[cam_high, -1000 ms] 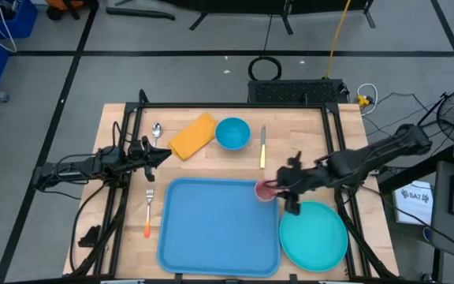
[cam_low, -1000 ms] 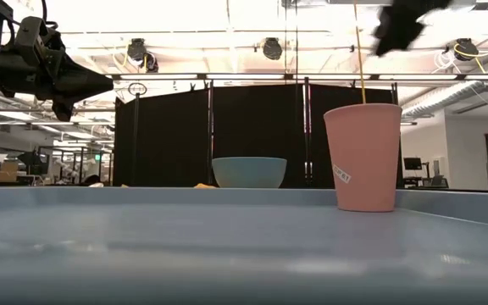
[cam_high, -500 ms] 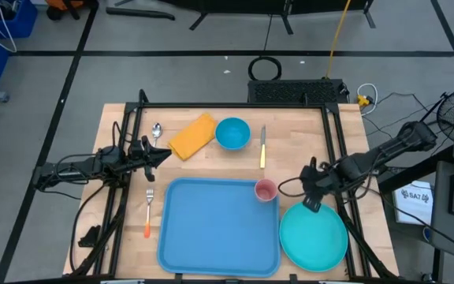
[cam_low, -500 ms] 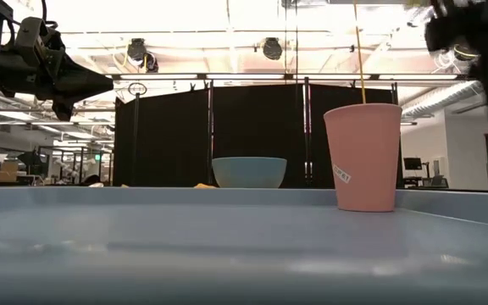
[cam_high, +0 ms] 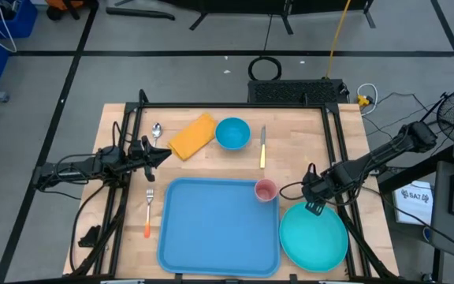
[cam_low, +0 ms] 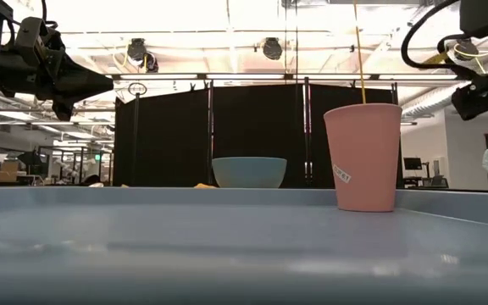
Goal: Set up tray
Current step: Put the light blue plate on the blue tray
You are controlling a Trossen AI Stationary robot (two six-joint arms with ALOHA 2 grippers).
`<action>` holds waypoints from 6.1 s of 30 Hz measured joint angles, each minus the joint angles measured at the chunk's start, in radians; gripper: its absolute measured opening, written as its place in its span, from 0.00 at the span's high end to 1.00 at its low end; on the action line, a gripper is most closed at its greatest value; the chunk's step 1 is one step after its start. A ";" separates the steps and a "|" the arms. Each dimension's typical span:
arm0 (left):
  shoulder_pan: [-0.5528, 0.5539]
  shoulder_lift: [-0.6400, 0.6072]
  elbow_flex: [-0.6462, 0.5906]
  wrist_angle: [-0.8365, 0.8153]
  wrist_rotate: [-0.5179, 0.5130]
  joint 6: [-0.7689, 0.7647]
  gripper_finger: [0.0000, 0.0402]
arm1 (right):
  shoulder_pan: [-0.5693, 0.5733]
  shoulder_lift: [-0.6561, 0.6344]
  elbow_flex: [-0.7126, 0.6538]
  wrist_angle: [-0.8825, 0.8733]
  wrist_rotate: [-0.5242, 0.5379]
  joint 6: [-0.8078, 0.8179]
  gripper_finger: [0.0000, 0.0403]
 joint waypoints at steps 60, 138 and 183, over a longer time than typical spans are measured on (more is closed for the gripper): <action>0.000 0.000 0.000 0.000 0.000 0.000 0.88 | 0.107 -0.058 -0.030 0.196 0.002 0.154 0.67; 0.000 0.000 -0.001 0.006 -0.001 0.043 0.88 | -0.257 0.395 0.469 0.937 -0.232 -0.874 1.00; 0.000 0.000 -0.002 0.027 0.000 0.040 0.88 | -0.342 0.919 0.846 0.941 -0.157 -1.189 1.00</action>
